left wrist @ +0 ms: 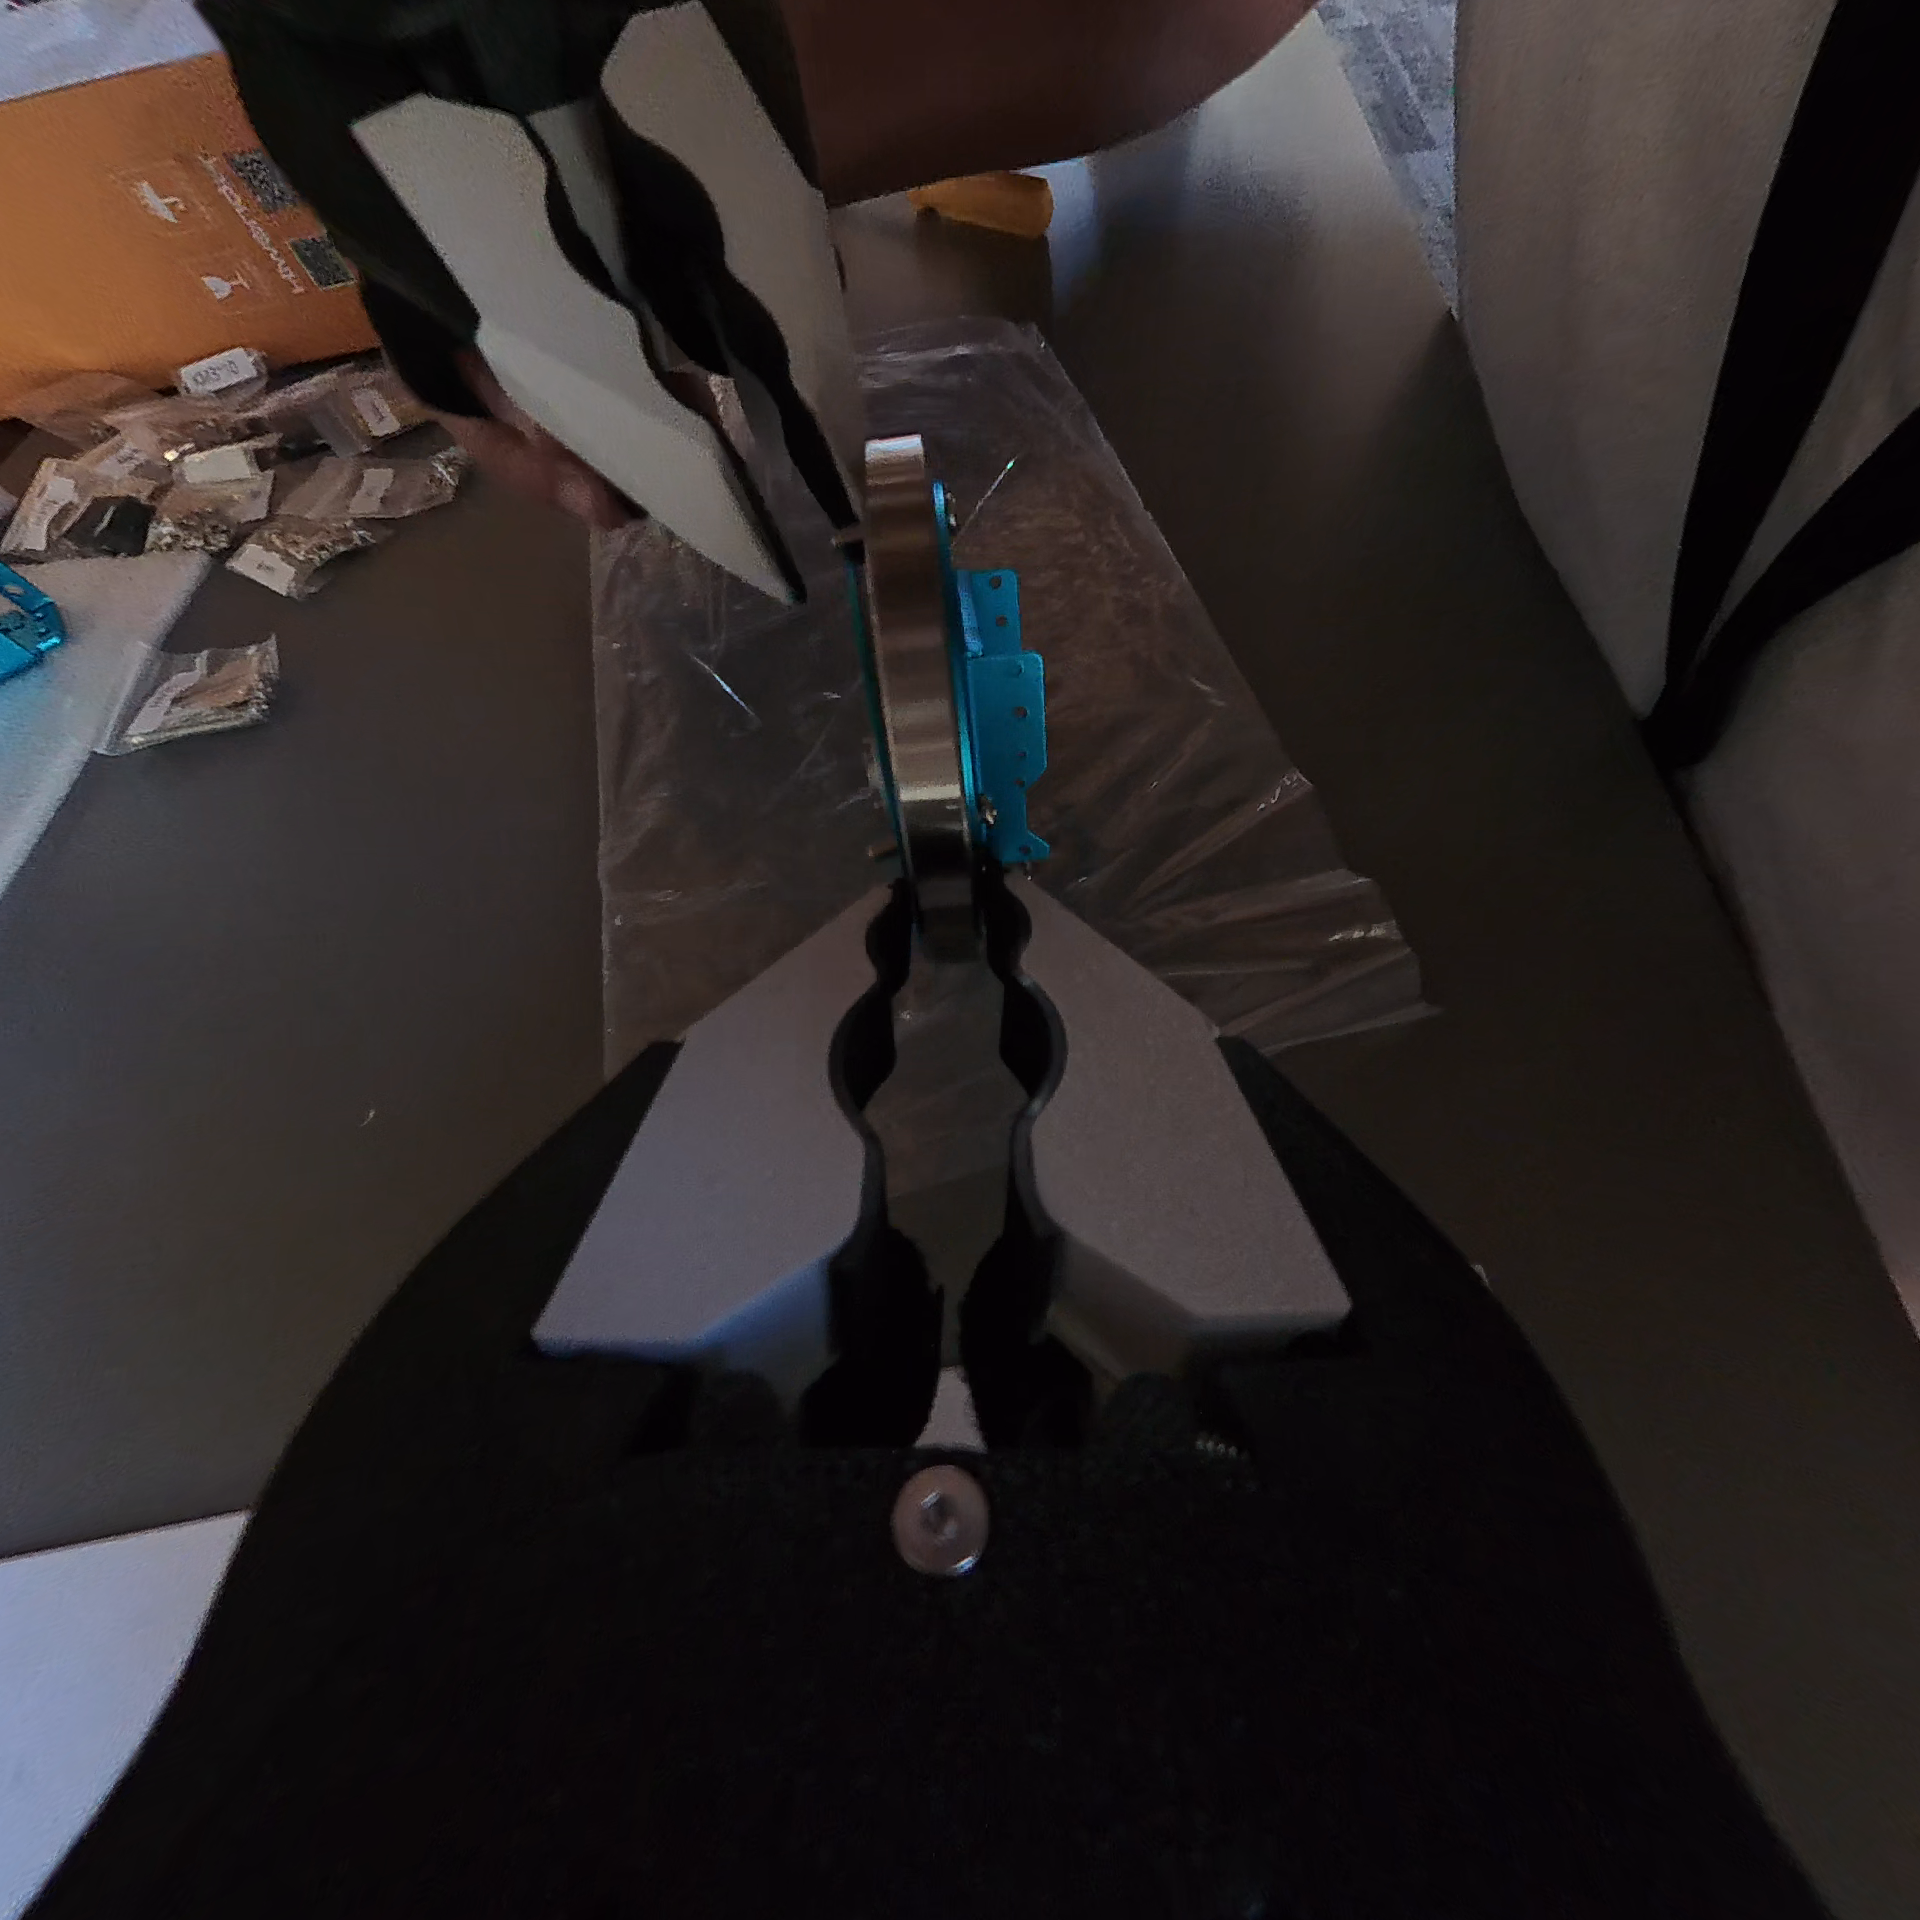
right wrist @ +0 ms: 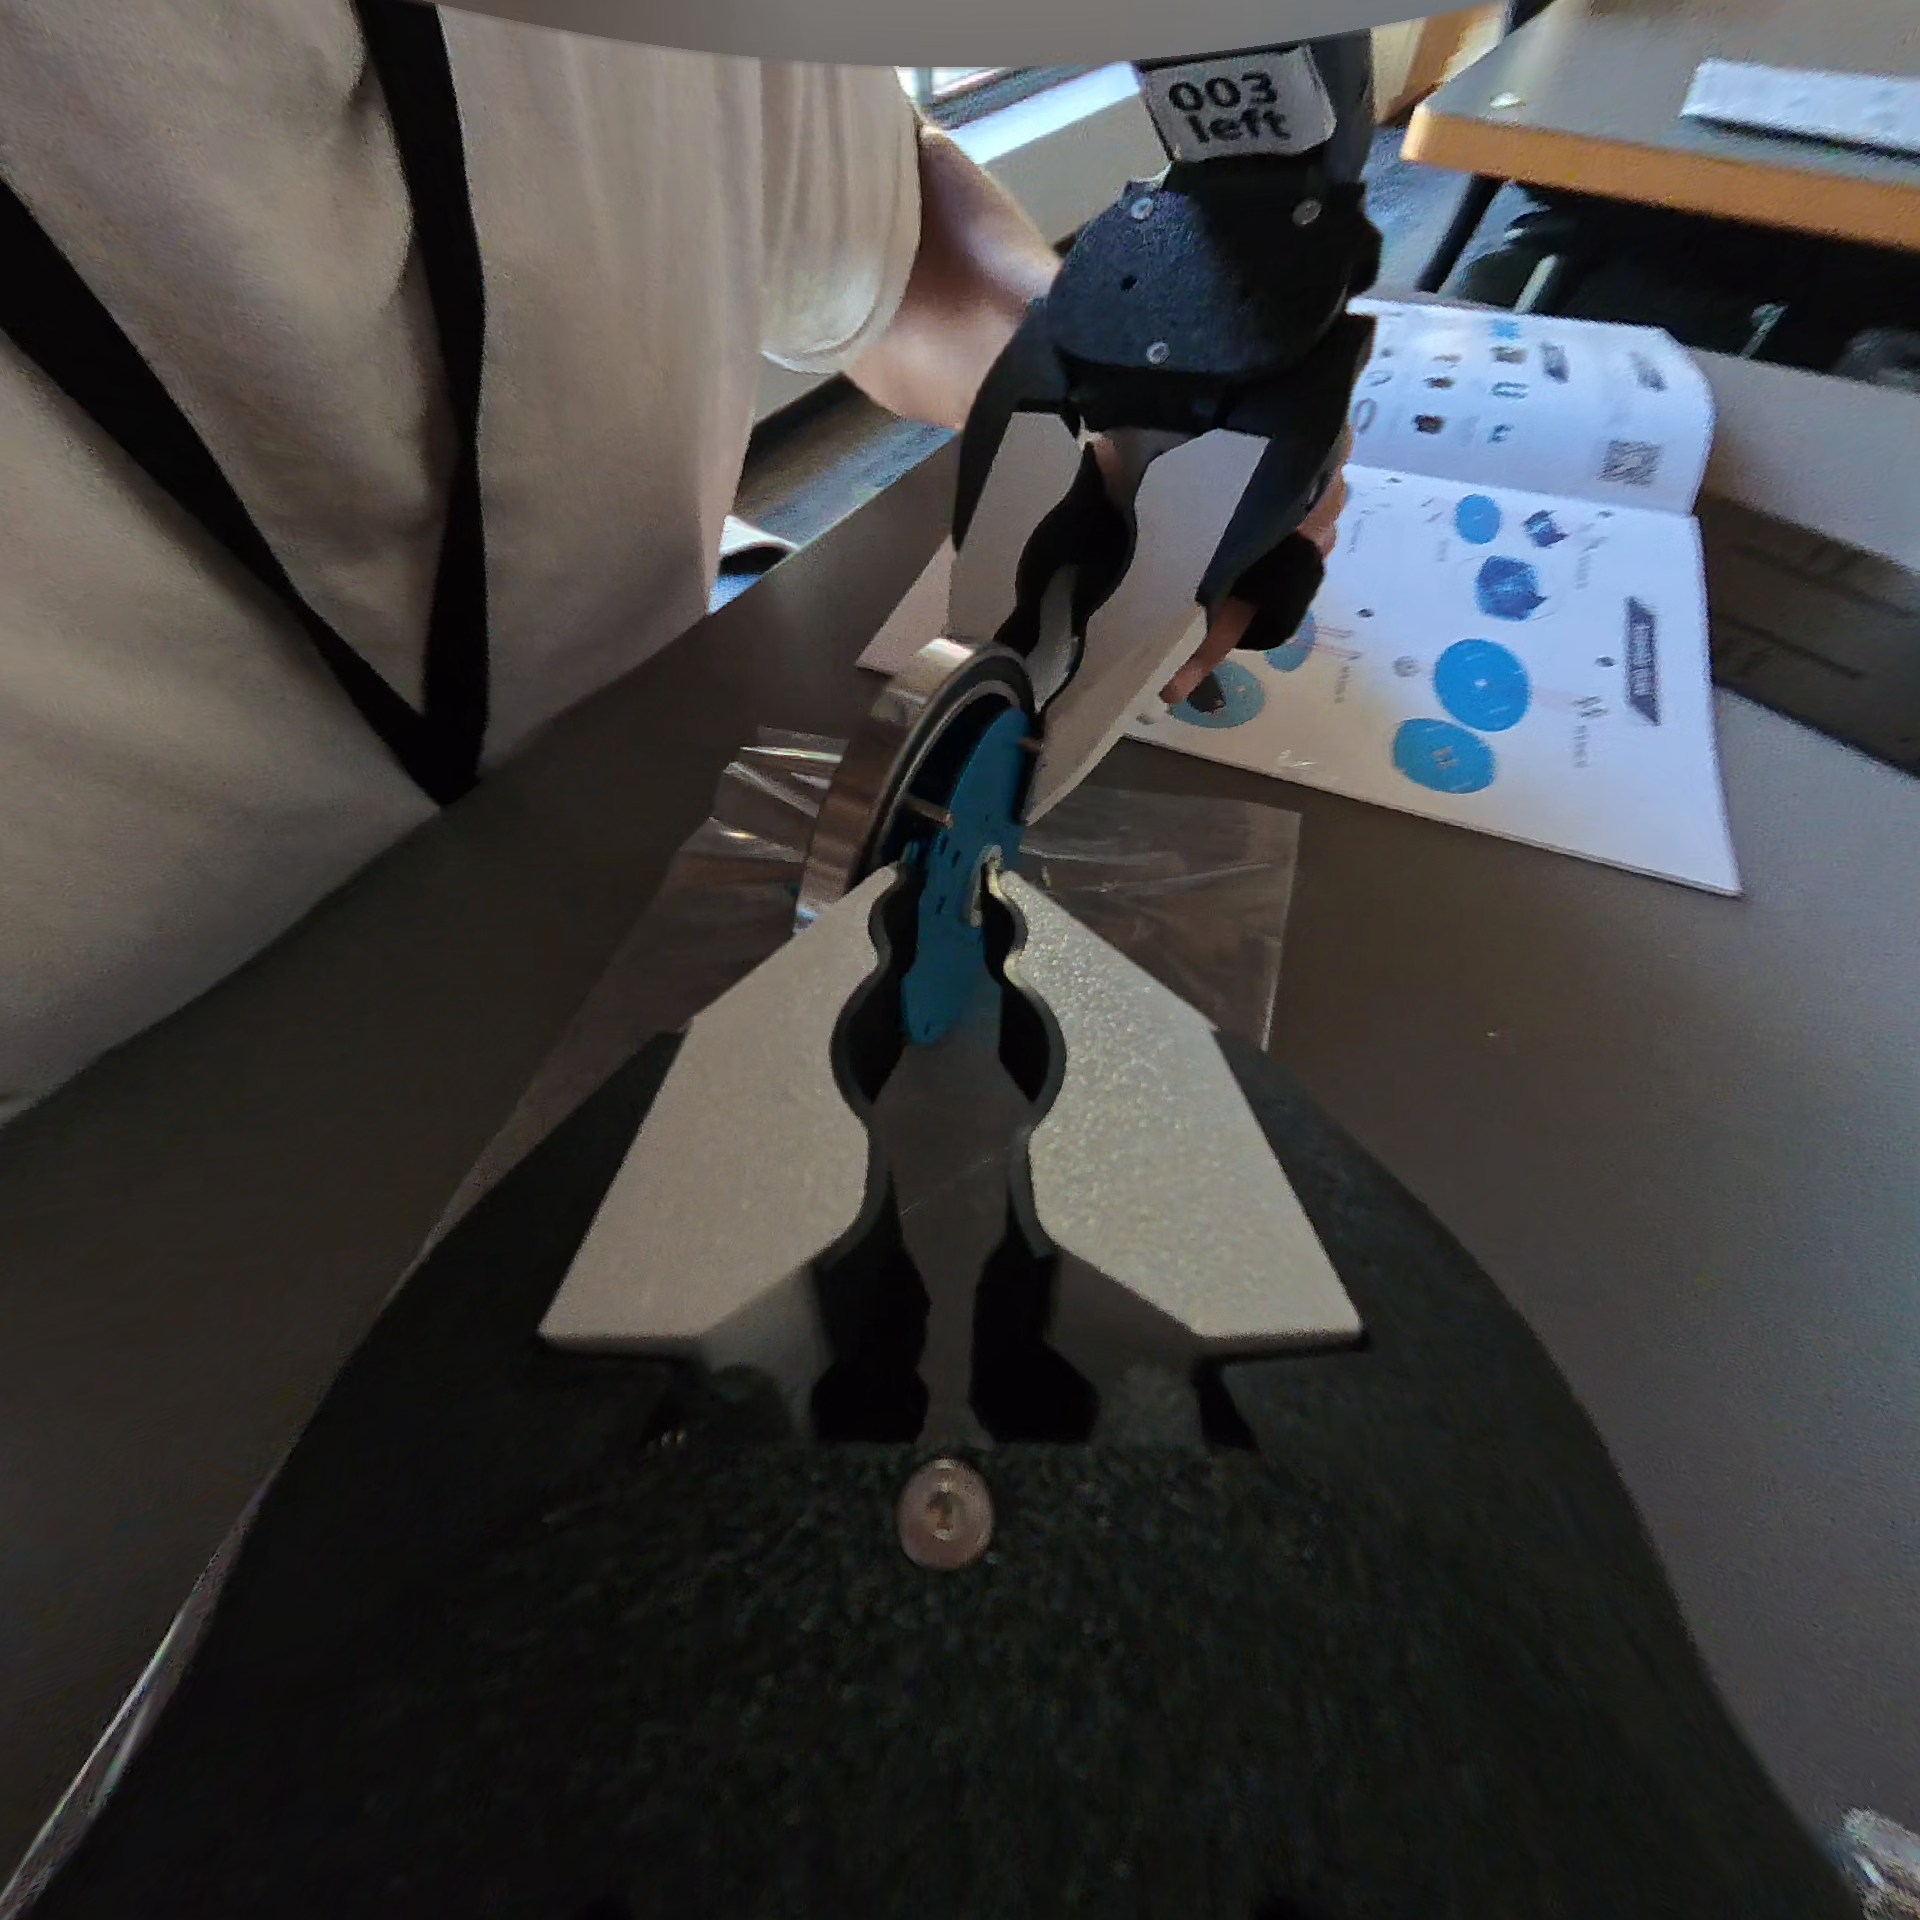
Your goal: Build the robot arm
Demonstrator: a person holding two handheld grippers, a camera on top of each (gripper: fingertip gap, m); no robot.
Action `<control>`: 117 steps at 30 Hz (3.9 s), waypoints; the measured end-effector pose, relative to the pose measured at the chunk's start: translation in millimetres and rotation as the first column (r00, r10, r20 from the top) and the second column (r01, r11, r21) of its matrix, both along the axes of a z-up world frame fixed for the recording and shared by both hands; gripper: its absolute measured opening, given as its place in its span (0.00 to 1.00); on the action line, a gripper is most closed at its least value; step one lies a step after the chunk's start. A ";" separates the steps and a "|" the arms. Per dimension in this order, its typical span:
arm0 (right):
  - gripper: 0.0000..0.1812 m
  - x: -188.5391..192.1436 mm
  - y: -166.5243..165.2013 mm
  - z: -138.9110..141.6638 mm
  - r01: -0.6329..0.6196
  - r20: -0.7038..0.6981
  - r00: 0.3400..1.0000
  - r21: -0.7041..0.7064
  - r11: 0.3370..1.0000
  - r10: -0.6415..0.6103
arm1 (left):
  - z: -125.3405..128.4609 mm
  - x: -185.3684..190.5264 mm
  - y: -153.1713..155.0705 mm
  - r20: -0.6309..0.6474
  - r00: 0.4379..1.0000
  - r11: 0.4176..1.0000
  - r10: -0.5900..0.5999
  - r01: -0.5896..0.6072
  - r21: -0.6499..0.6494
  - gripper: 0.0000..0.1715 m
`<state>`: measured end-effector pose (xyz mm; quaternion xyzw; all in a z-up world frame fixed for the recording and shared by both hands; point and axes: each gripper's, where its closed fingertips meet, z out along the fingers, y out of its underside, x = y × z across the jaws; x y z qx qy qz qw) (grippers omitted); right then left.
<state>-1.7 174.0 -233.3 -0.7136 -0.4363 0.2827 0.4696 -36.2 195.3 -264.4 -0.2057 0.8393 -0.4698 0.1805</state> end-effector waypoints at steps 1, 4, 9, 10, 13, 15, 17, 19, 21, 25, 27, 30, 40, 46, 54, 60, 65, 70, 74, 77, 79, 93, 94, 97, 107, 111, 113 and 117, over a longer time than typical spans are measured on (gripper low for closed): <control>0.05 -0.5 -0.6 0.3 0.017 0.006 1.000 0.018 1.000 -0.017 | -0.1 0.2 0.1 0.001 1.000 1.000 0.000 0.000 0.002 0.08; 0.07 -4.7 -4.2 -1.1 0.032 -0.015 0.999 0.021 0.999 -0.032 | -0.2 0.3 -0.7 0.000 1.000 1.000 -0.003 0.003 0.002 0.08; 0.01 -0.5 -1.7 -1.5 0.107 0.002 0.994 0.000 0.994 -0.107 | -0.2 2.4 0.5 -0.037 0.999 1.000 0.019 -0.020 -0.022 0.08; 0.01 2.7 1.6 -1.4 0.150 0.008 0.989 -0.009 0.989 -0.150 | -0.2 2.8 0.6 -0.040 0.999 0.999 0.023 -0.024 -0.027 0.08; 0.00 9.4 5.8 -2.4 0.238 0.027 0.971 -0.040 0.971 -0.237 | 0.4 4.0 -0.1 -0.052 0.998 0.999 0.032 -0.034 -0.037 0.09; 0.00 11.1 7.3 -1.6 0.271 0.022 0.963 -0.047 0.962 -0.270 | -0.1 5.9 0.9 -0.066 0.997 0.998 0.047 -0.049 -0.038 0.09; 0.00 11.9 8.4 -0.3 0.295 0.001 0.955 -0.048 0.954 -0.295 | -1.1 7.9 2.3 -0.084 0.995 0.997 0.062 -0.066 -0.045 0.08; 0.00 12.2 8.2 0.5 0.304 -0.023 0.952 -0.066 0.950 -0.306 | -1.4 9.4 3.0 -0.108 0.992 0.995 0.072 -0.078 -0.059 0.08; 0.00 12.9 8.5 1.2 0.312 -0.037 0.948 -0.078 0.947 -0.316 | -2.2 10.6 3.2 -0.126 0.989 0.994 0.079 -0.088 -0.064 0.08; 0.00 12.5 9.7 4.1 0.314 -0.092 0.941 -0.123 0.941 -0.326 | -4.7 12.5 2.9 -0.145 0.985 0.994 0.092 -0.100 -0.050 0.08; 0.00 12.1 9.8 4.8 0.307 -0.124 0.937 -0.155 0.939 -0.326 | -5.4 12.9 3.1 -0.169 0.981 0.993 0.096 -0.107 -0.054 0.08; 0.00 14.7 11.2 4.3 0.295 -0.193 0.921 -0.221 0.930 -0.338 | -4.7 13.4 2.7 -0.216 0.971 0.989 0.103 -0.123 -0.082 0.08; 0.00 14.7 14.8 18.1 0.221 -0.378 0.850 -0.375 0.900 -0.366 | 18.2 2.2 -4.1 -0.434 0.899 0.910 0.053 -0.223 -0.351 0.08; 0.00 11.9 13.6 12.2 0.147 -0.450 0.801 -0.489 0.860 -0.394 | 22.9 -6.8 -11.5 -0.569 0.821 0.804 -0.053 -0.303 -0.512 0.07; 0.06 25.5 4.9 27.0 0.027 -0.598 0.664 -0.580 0.814 -0.448 | 37.3 -7.4 -14.8 -0.594 0.795 0.705 -0.123 -0.351 -0.616 0.07; 0.13 32.7 -2.7 22.1 0.129 -0.546 0.682 -0.566 0.814 -0.487 | 33.4 -1.9 -13.6 -0.612 0.786 0.706 -0.092 -0.382 -0.597 0.07; 0.20 31.2 -19.0 6.0 0.259 -0.400 0.767 -0.522 0.813 -0.501 | 25.7 1.1 -13.2 -0.619 0.784 0.741 -0.043 -0.390 -0.546 0.07; 0.24 -3.8 -33.9 -19.6 0.263 -0.234 0.874 -0.510 0.819 -0.426 | 26.7 5.8 -12.6 -0.602 0.798 0.776 -0.004 -0.377 -0.505 0.07; 0.15 -15.6 -27.4 -24.8 0.320 -0.171 0.887 -0.442 0.838 -0.429 | 26.1 6.4 -16.0 -0.575 0.818 0.812 0.018 -0.348 -0.468 0.07; 0.12 -13.7 -25.3 -18.8 0.352 -0.173 0.877 -0.404 0.844 -0.449 | 28.8 4.8 -19.8 -0.500 0.865 0.854 0.042 -0.291 -0.432 0.07; 0.12 -14.0 -26.0 -16.1 0.374 -0.147 0.882 -0.357 0.856 -0.447 | 30.3 1.8 -22.4 -0.436 0.899 0.887 0.051 -0.241 -0.393 0.07; 0.13 -28.4 -45.4 -13.5 0.326 -0.113 0.929 -0.198 0.924 -0.352 | 33.4 -18.4 -31.8 -0.159 0.985 0.960 0.061 -0.101 -0.260 0.07; 0.13 -30.0 -45.4 -13.0 0.325 -0.098 0.933 -0.178 0.929 -0.346 | 33.2 -20.0 -32.5 -0.145 0.988 0.964 0.061 -0.096 -0.248 0.07; 0.13 -33.8 -44.6 -13.1 0.338 -0.077 0.934 -0.131 0.932 -0.350 | 33.1 -24.0 -34.5 -0.106 0.992 0.969 0.060 -0.084 -0.233 0.07; 0.18 -30.1 -51.1 -19.9 0.350 -0.071 0.928 -0.174 0.921 -0.366 | 33.1 -27.4 -38.1 -0.070 0.997 0.971 0.043 -0.058 -0.233 0.07; 0.15 -28.3 -51.6 -27.7 0.340 -0.058 0.930 -0.244 0.908 -0.364 | 32.5 -28.8 -38.4 -0.071 0.997 0.972 0.025 -0.041 -0.233 0.08; 0.14 -30.3 -51.8 -25.4 0.319 -0.086 0.933 -0.261 0.911 -0.351 | 32.7 -28.6 -38.9 -0.069 0.997 0.973 0.024 -0.039 -0.227 0.07; 0.17 -28.7 -52.8 -16.4 0.302 -0.128 0.932 -0.239 0.923 -0.338 | 32.7 -27.2 -38.4 -0.079 0.997 0.974 0.027 -0.044 -0.223 0.07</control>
